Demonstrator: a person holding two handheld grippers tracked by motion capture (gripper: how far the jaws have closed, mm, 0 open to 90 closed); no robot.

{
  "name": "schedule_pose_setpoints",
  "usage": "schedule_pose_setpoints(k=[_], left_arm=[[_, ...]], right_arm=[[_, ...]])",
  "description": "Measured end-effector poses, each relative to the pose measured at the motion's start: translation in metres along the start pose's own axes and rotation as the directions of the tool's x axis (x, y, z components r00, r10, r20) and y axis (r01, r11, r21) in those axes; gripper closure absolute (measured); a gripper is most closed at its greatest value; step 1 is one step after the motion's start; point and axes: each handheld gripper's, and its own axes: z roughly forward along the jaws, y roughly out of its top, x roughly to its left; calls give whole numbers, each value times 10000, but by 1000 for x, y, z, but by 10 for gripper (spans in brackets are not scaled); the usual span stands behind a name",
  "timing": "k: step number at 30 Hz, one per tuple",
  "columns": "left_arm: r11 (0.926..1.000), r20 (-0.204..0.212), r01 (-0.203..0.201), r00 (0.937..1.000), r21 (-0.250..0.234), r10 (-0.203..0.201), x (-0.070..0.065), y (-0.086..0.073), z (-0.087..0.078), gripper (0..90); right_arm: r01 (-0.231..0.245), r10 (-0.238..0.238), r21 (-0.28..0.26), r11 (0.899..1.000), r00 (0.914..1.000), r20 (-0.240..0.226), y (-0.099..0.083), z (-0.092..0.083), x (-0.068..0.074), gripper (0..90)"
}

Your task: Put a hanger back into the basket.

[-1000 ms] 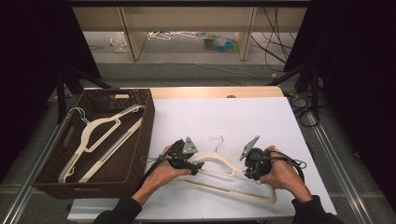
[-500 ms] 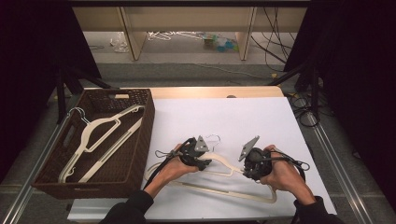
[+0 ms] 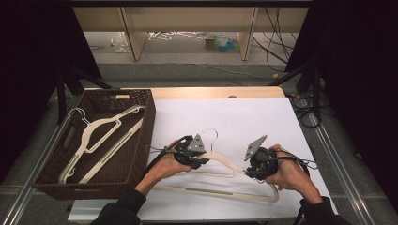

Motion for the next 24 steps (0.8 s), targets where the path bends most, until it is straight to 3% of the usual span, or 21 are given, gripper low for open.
schedule_pose_setpoints(k=[1,3,4,5,9,13,17,24], left_arm=[[9998,125,-182,9998,49,181,0,2,-5,707],[9998,214,4,9998,-180,0,-4,4,-13,717],[9998,357,-199,9992,-22,200,-4,6,-17,723],[9994,452,155,9989,-299,-141,-7,6,-19,729],[9993,818,140,9966,-359,-110,-9,9,-31,753],[9976,1258,385,9916,-578,-310,-14,11,-39,778],[9977,1531,402,9877,-547,-315,-21,15,-44,805],[9970,1791,468,9832,-621,-350,-30,19,-45,849]], right_arm=[[-41,41,-29,10000,10000,49,-1,-1,0,793],[-52,52,-68,10000,10000,-23,-2,-3,0,792],[-74,74,-169,9998,10000,22,-2,-4,0,785],[-73,73,-227,9997,10000,2,-3,-5,0,773],[2,0,-397,9992,10000,60,-2,-11,1,735],[9,-2,-527,9986,9999,140,-3,-17,2,693],[128,-102,-755,9971,9993,357,-4,-20,2,625],[-215,288,-1036,9944,9972,687,-4,-21,1,488]])
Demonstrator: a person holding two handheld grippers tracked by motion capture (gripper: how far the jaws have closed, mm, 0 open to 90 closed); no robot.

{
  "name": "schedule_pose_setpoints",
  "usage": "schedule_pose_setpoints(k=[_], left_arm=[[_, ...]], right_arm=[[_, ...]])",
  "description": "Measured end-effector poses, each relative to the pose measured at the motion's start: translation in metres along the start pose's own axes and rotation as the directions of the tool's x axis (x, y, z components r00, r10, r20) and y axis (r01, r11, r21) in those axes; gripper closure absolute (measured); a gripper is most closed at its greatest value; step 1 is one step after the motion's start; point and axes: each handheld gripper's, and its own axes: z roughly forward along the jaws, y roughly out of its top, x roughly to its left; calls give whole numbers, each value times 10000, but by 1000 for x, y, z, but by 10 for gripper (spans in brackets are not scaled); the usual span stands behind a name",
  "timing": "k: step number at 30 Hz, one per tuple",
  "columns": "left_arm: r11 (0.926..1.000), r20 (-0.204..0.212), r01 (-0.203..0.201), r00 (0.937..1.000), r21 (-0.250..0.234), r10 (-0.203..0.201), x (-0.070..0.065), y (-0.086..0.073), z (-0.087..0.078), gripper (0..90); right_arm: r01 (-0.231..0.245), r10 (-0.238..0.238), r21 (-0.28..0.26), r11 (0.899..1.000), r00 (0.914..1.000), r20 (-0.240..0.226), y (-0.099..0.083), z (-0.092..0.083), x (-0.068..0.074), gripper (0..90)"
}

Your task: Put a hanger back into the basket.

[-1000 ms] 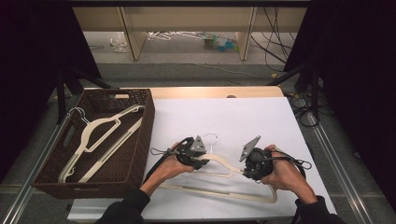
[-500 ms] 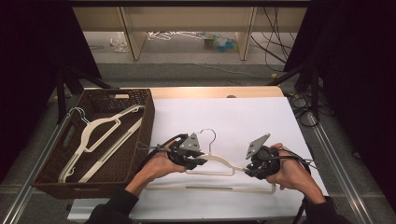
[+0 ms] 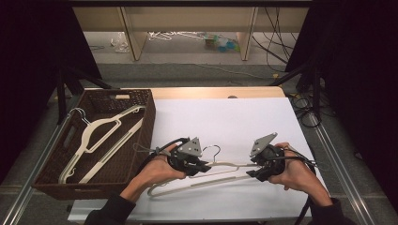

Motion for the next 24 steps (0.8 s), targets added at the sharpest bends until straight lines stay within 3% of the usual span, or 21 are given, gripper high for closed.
schedule_pose_setpoints(k=[8,13,16,18,20,24], left_arm=[[9985,-73,551,9985,-79,-551,-2,1,-2,854],[9986,-269,532,9982,63,-530,0,3,-7,854],[9978,-434,656,9969,-62,-658,-1,5,-13,854],[9975,-496,682,9964,-211,-691,-1,7,-18,854],[9960,-626,791,9947,-412,-816,-1,9,-23,855],[9944,-902,882,9916,-584,-932,3,14,-38,854]], right_arm=[[-585,597,-704,9958,9981,144,-1,-8,-3,416],[-659,697,-1114,9916,9971,302,-4,-12,-2,395],[-1031,1077,-1348,9855,9938,270,-6,-14,0,381],[-1409,1485,-1762,9742,9884,307,-9,-17,0,360],[-1417,1498,-2226,9646,9885,199,-12,-19,-2,328],[-1793,2012,-3393,9234,9791,301,-21,-23,1,277]])
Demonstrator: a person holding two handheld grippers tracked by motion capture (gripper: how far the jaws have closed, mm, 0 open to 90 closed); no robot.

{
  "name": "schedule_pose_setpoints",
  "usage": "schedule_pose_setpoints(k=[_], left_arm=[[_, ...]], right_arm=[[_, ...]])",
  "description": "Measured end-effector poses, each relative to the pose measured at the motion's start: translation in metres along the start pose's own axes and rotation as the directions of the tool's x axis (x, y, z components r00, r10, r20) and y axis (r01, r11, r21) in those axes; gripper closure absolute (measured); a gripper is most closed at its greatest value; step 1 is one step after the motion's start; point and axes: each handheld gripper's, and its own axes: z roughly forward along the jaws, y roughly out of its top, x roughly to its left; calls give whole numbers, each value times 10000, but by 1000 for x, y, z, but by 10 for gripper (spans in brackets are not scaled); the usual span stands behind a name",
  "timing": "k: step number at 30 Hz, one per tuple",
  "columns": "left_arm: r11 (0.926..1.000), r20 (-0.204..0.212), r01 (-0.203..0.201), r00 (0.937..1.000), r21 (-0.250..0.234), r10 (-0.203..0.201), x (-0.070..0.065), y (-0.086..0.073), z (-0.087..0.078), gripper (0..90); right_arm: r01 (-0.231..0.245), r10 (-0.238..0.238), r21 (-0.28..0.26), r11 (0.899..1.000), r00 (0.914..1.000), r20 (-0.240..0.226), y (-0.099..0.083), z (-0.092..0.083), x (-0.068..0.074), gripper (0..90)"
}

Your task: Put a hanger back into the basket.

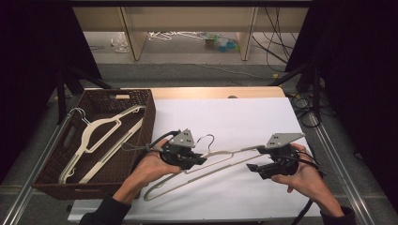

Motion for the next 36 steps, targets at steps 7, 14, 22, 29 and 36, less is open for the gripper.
schedule_pose_setpoints(k=[7,14,22,29,36], left_arm=[[9971,-500,236,9984,-721,-272,2,17,-30,854],[9902,-847,330,9954,-1359,-448,10,36,-66,854],[9804,-1327,549,9879,-1892,-809,24,48,-107,855],[9729,-2005,962,9698,-2101,-1392,43,36,-142,854],[9667,-2720,1308,9434,-2198,-1895,64,13,-169,854]], right_arm=[[-310,315,-567,9979,9995,82,-15,-3,7,268],[-272,271,-361,9990,9996,-43,-24,5,12,268],[-320,311,-749,9967,9994,-132,-28,10,15,261],[-327,316,-917,9953,9994,-134,-32,11,17,240],[-290,275,-769,9966,9994,-205,-36,15,19,235]])
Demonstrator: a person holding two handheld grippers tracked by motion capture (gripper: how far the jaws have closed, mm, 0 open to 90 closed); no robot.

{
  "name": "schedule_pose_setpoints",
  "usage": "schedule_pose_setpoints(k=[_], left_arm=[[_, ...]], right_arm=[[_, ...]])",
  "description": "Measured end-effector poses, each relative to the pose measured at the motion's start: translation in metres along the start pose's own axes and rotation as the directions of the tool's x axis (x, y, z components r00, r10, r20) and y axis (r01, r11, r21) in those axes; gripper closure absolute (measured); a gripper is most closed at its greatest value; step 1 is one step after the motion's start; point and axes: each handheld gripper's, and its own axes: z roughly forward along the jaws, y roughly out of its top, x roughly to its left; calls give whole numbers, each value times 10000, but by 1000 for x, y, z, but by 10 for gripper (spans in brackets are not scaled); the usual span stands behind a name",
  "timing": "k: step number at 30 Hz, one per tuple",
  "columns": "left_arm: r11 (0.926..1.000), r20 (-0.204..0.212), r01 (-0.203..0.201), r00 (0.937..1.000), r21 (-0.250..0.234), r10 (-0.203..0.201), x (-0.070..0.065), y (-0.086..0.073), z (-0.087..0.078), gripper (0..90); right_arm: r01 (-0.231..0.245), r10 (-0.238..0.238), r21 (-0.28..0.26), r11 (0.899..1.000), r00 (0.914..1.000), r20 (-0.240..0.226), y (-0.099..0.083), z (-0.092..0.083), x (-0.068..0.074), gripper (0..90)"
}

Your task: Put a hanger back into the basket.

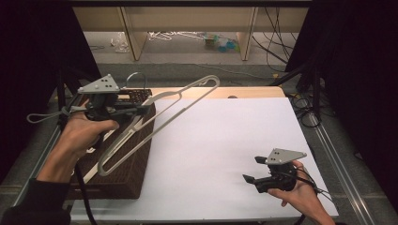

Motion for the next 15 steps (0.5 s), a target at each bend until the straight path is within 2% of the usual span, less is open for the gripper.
schedule_pose_setpoints(k=[4,7,8,15], left_arm=[[9999,-514,105,9986,87,-100,14,-6,-7,854],[9998,-702,206,9973,5,-205,24,-12,-12,854],[10000,-887,-30,9961,-36,27,29,-13,-14,854],[9999,-1404,-108,9900,0,107,53,-30,-25,854]], right_arm=[[-77,77,89,9999,10000,-7,-1,1,1,234],[-109,109,109,9999,9999,-33,-2,1,2,234],[-91,92,145,9999,9999,-55,-2,1,1,234],[-75,77,217,9997,9999,-105,-4,2,1,236]])
